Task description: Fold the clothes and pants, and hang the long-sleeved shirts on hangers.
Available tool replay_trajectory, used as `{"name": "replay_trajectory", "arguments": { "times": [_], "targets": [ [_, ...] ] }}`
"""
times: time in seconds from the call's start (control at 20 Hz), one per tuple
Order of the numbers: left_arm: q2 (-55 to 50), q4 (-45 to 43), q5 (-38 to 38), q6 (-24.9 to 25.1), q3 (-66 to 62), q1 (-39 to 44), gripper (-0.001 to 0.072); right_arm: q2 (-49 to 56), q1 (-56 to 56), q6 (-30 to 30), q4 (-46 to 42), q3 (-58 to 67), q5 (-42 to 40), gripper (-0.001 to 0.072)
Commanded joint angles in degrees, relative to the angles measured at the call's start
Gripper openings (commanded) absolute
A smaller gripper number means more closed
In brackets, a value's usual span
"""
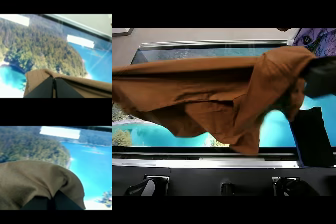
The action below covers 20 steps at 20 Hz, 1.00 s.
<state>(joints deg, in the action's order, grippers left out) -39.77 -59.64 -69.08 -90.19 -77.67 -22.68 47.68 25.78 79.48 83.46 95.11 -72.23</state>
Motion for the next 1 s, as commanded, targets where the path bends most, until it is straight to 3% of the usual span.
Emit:
{"name": "replay_trajectory", "arguments": {
  "times": [0.0, 0.15, 0.3, 0.45, 0.65, 0.7, 0.75, 0.8, 0.85, 0.9, 0.95],
  "targets": [
    [-5.3, -1.7, -0.3, -1.4, 3.4, 0.9, 0.0009, 9.6, -0.1, 0.6, -6.4, -3.1, 8.0, 0.0033],
    [-16.7, -2.5, 3.7, -1.1, 6.2, 3.6, 0.0010, 24.3, -1.0, -0.8, -3.2, -4.8, 15.9, 0.0033],
    [-30.9, -7.3, 13.8, -1.2, 6.2, 7.8, 0.0010, 39.1, -7.5, -3.7, 14.5, -4.8, 24.9, 0.0034],
    [-44.0, -5.9, 22.9, -1.8, 6.2, 9.7, 0.0011, 49.8, -11.7, -3.7, 30.0, -4.8, 27.6, 0.0034],
    [-55.0, 0.8, 24.5, -1.7, 5.4, 9.9, 0.0014, 57.0, -11.6, -3.7, 34.0, -4.8, 27.2, 0.0045],
    [-56.1, 1.5, 24.4, -1.5, 5.0, 9.8, 0.0017, 57.4, -11.7, -3.7, 34.7, -4.8, 27.0, 0.0081],
    [-56.5, 1.7, 23.7, -1.6, 4.3, 9.5, 0.0062, 57.3, -11.7, -3.7, 35.0, -4.5, 26.3, 0.0097],
    [-56.3, 1.7, 22.6, -1.6, 3.5, 9.0, 0.0191, 57.0, -12.4, -3.3, 35.5, -3.5, 24.5, 0.0162],
    [-55.8, 1.6, 19.9, -1.6, 2.0, 8.0, 0.0381, 56.2, -13.6, -1.3, 37.2, -2.3, 21.6, 0.0307],
    [-55.3, 1.6, 16.5, -1.5, 0.3, 6.6, 0.0499, 54.9, -15.2, 2.3, 39.0, -1.4, 18.4, 0.0364],
    [-54.4, 1.6, 13.2, -1.1, -1.2, 4.9, 0.0543, 52.9, -17.5, 6.6, 40.1, -0.8, 14.8, 0.0364]
  ]
}}
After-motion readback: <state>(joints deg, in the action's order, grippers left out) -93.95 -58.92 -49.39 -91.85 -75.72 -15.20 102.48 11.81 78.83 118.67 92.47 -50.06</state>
